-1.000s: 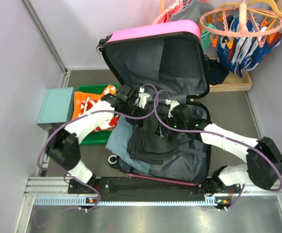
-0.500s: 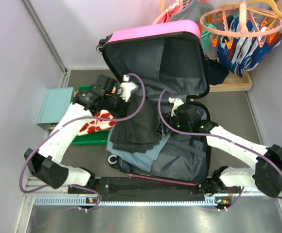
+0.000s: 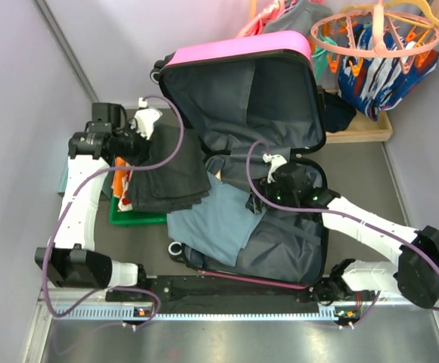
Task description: Open, take out, and arrange the luggage
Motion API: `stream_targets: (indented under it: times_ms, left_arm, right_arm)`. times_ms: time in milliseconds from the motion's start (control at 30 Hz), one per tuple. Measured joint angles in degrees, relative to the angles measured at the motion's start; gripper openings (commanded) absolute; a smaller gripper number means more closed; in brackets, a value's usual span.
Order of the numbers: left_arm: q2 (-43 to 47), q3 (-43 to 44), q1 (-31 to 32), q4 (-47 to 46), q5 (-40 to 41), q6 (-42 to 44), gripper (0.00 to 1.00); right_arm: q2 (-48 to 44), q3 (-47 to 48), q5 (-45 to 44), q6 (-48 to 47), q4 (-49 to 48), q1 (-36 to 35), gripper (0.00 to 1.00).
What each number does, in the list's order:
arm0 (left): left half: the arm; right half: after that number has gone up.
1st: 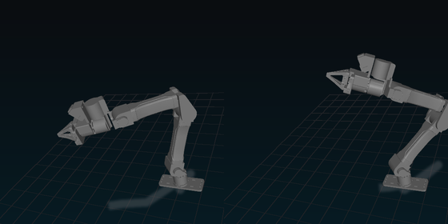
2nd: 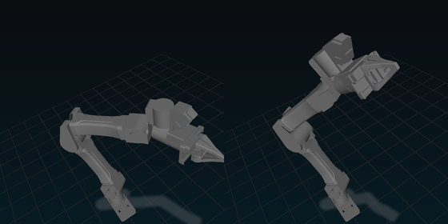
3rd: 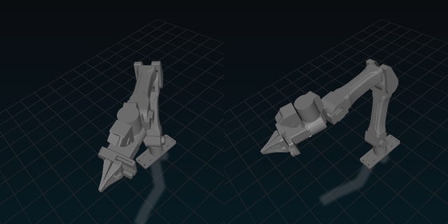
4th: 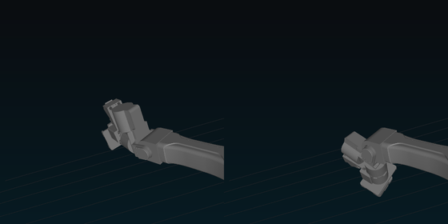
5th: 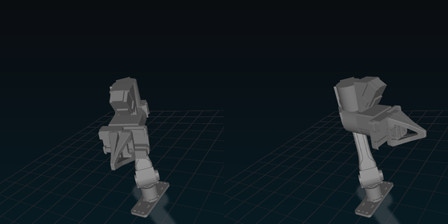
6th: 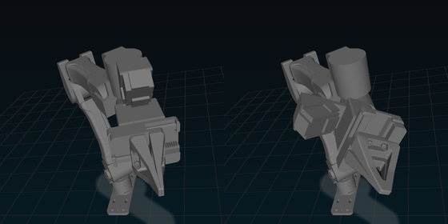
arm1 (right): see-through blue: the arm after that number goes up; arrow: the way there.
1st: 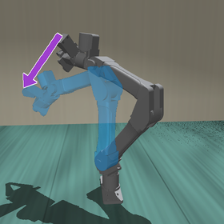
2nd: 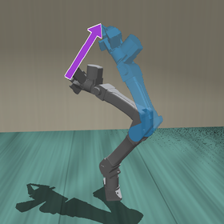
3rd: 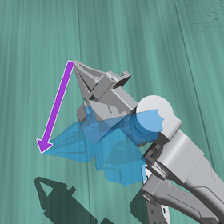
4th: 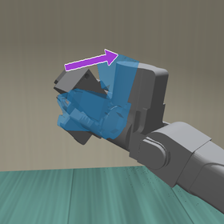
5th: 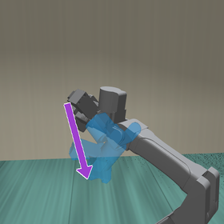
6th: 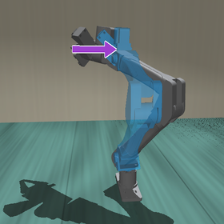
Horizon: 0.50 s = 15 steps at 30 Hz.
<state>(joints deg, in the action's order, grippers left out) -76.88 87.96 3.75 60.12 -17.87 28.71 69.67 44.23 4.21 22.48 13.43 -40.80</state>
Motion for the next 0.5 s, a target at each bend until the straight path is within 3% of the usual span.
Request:
stream_targets:
  times_ms: [200, 500]
  left_arm:
    - [-7.3, -2.2, -7.6, -3.8, -0.1, 7.8, 0.00]
    - [-30.5, -1.8, -12.8, -13.1, 5.6, 10.6, 0.00]
  right_arm:
    - [0.0, -0.3, -0.1, -0.4, 0.8, 0.0, 0.82]
    - [-0.1, -0.4, -0.9, -0.5, 1.2, 0.0, 0.82]
